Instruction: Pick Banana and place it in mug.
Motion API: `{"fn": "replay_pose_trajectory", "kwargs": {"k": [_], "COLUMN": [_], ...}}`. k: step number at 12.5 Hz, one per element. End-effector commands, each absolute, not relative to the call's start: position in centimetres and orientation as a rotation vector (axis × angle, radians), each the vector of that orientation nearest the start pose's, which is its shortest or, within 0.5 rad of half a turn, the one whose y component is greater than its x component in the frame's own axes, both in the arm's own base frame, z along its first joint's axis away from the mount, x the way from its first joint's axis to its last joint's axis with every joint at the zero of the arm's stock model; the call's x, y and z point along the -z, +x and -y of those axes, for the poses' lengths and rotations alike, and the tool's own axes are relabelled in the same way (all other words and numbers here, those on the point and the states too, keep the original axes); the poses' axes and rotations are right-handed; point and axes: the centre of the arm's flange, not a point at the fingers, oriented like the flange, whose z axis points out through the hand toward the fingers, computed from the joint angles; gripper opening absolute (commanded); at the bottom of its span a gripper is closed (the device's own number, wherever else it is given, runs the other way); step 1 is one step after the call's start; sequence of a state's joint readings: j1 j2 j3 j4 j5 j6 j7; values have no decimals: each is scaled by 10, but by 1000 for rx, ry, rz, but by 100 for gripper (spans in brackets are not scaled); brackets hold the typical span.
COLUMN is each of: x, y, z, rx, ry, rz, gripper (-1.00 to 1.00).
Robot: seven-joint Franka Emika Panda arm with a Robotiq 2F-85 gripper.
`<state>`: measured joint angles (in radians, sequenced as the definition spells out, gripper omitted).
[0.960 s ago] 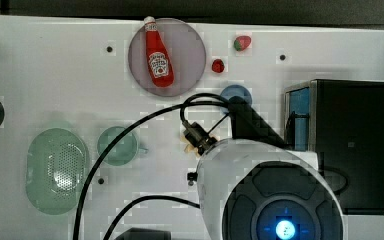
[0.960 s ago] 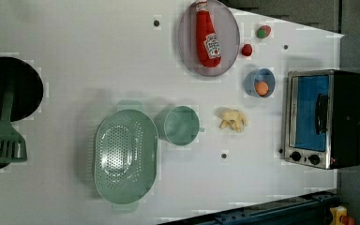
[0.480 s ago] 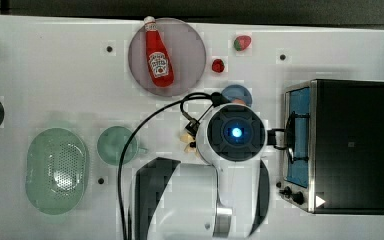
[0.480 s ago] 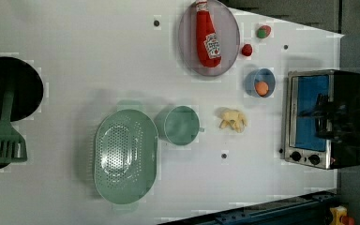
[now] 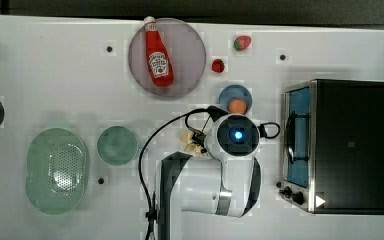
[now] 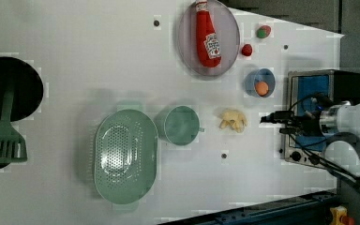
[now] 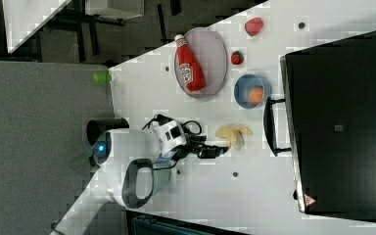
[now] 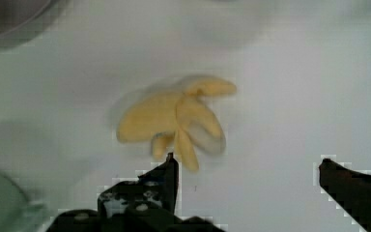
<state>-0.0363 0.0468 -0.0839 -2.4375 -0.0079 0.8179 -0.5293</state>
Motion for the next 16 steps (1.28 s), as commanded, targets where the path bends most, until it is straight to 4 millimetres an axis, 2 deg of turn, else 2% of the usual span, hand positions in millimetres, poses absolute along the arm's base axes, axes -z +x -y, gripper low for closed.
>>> {"fn": "replay_pose_trajectory", "kwargs": {"k": [1,6,9,10,12,16], "x": [-243,-172,-148,-146,-145,-166], "y": [473,472,466,468,465,472], "z": [42,40,36,33,33,34], "rx": [-144,-108,-140,-128,-112,-42], "ry": [-3146,-3154,-3152,-3151,-3152,-3154], "rz": [-83,-41,-31,-24,-24,-34], "gripper": [100,100,100,93,43,-45]}}
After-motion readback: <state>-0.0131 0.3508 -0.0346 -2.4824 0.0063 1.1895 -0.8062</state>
